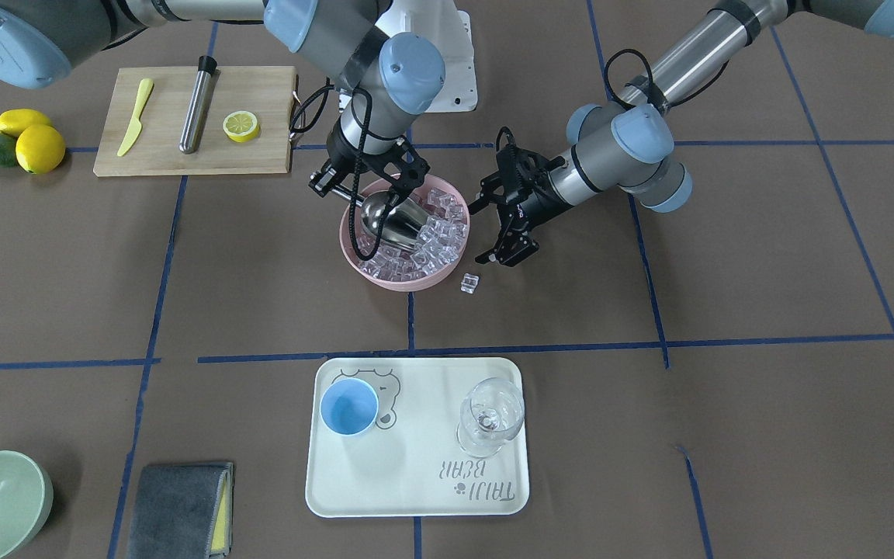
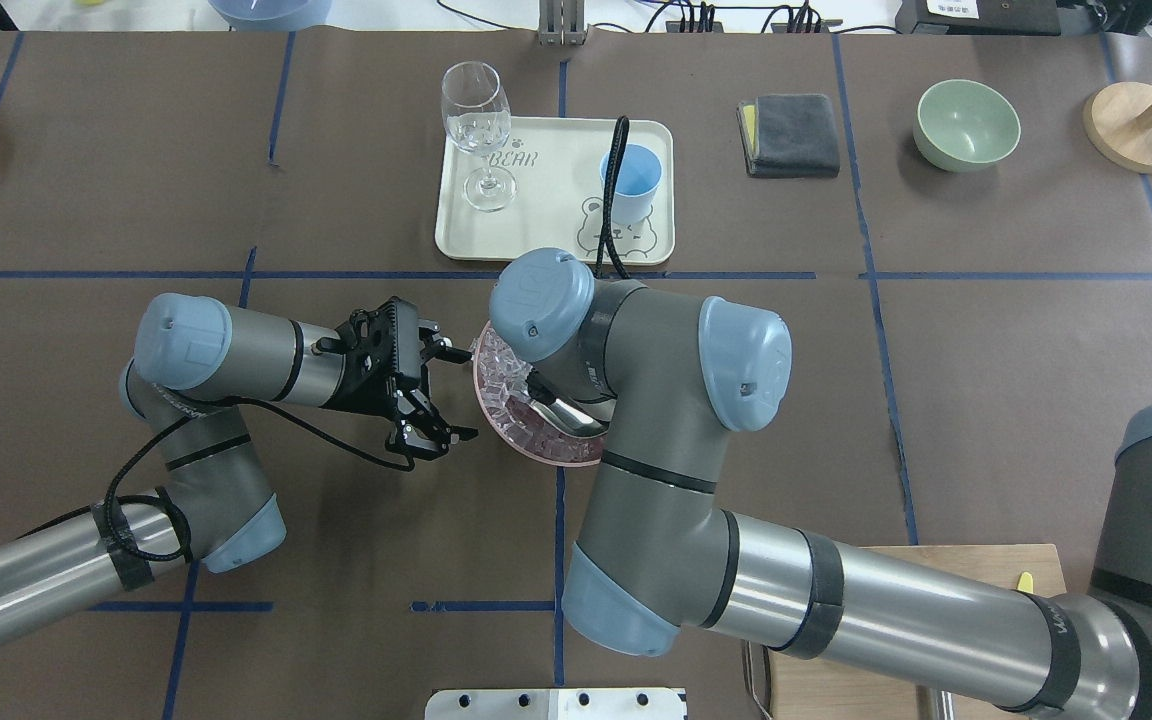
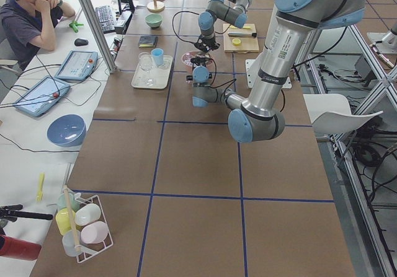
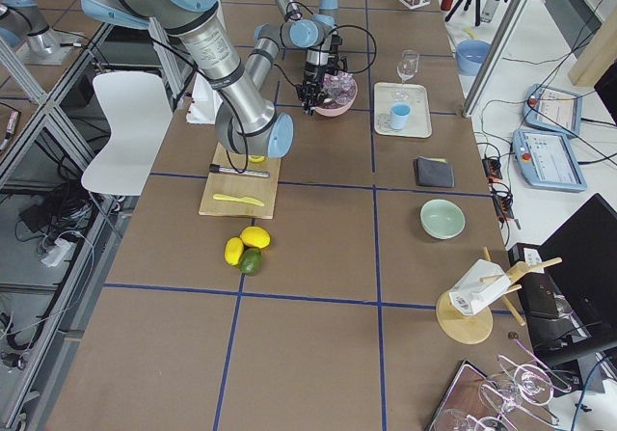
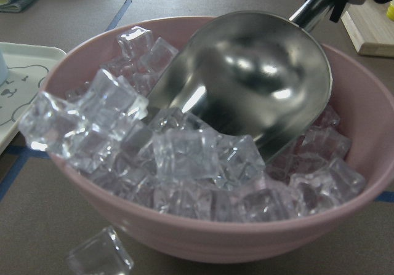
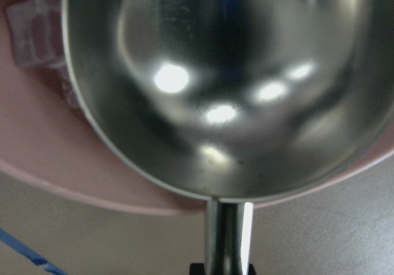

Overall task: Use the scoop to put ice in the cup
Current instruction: 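Scoop ice cubes and lift the scoop out of the bowl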

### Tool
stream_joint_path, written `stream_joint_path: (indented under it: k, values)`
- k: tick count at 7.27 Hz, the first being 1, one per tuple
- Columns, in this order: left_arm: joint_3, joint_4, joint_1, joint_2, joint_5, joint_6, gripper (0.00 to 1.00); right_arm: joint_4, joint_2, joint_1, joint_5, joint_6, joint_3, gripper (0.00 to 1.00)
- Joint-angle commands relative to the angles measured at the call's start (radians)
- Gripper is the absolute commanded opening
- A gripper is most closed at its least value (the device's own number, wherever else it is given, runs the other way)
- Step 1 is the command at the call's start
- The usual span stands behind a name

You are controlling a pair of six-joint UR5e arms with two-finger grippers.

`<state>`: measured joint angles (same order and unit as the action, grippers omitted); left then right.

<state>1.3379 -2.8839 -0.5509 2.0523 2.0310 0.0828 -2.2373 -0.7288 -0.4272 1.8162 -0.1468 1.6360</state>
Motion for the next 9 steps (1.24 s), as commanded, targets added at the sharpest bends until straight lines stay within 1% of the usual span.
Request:
stream_joint_path:
  k: [1,2,3,4,6,7,8,9]
  values:
    - [0.0,0.0,0.0,0.0,0.0,0.0,1.0,0.065,-0.029,0.002,0.0,-0.011,0.007,0.0]
    - [0.0,0.0,0.0,0.0,0.0,0.0,1.0,0.123,-0.053,0.004,0.0,-0.025,0.008,0.0]
    - [0.001,0.0,0.0,0.0,0.0,0.0,1.0,0.155,-0.066,0.004,0.0,-0.028,0.008,0.0]
    - [0.001,0.0,0.0,0.0,-0.002,0.0,1.0,0.157,-0.067,0.004,0.0,-0.028,0.019,0.0]
    - [0.0,0.0,-0.001,0.0,-0.002,0.0,1.0,0.119,-0.072,-0.007,0.009,-0.027,0.083,0.0]
    - [0.001,0.0,0.0,0.0,-0.002,0.0,1.0,0.061,-0.07,-0.01,0.011,-0.027,0.132,0.0]
    - [0.001,0.0,0.0,0.0,-0.002,0.0,1.0,0.033,-0.072,-0.012,0.012,-0.027,0.163,0.0]
    - [0.0,0.0,-0.001,0.0,0.0,0.0,1.0,0.027,-0.069,-0.012,0.012,-0.027,0.166,0.0]
